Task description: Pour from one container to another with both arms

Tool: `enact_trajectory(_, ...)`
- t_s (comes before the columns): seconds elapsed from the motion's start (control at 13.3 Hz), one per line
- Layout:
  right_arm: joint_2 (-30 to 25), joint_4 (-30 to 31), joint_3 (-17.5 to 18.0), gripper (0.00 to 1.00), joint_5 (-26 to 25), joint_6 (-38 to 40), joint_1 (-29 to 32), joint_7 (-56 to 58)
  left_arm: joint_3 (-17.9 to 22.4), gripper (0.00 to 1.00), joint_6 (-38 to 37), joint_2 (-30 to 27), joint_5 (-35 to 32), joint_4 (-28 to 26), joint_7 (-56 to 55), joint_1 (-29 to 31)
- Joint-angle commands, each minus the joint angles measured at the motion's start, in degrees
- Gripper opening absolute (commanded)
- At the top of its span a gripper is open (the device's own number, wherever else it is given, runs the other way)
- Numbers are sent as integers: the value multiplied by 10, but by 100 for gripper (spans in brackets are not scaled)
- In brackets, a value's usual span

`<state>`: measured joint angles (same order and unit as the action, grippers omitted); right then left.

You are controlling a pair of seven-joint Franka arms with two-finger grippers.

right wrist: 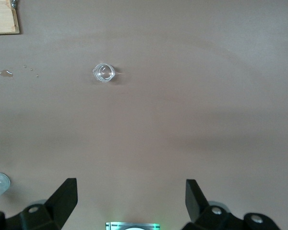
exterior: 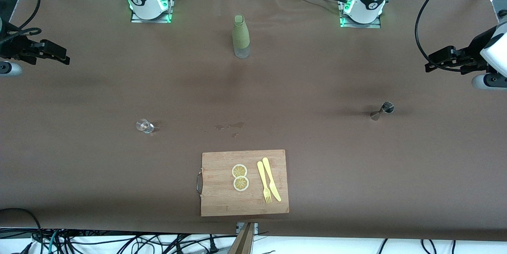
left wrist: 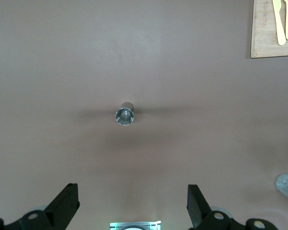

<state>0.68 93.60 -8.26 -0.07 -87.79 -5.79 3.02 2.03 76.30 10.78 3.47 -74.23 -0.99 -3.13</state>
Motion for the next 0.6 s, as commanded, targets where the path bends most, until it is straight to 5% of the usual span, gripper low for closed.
enact_trajectory(0.0,0,-4,-2,100,-4,5,-1,8,-1,100,1,3,-8,8,12,1)
enact_trajectory(0.53,2,-8,-1,100,-1,12,-1,8,-1,100,3,6,-4,9,11,1)
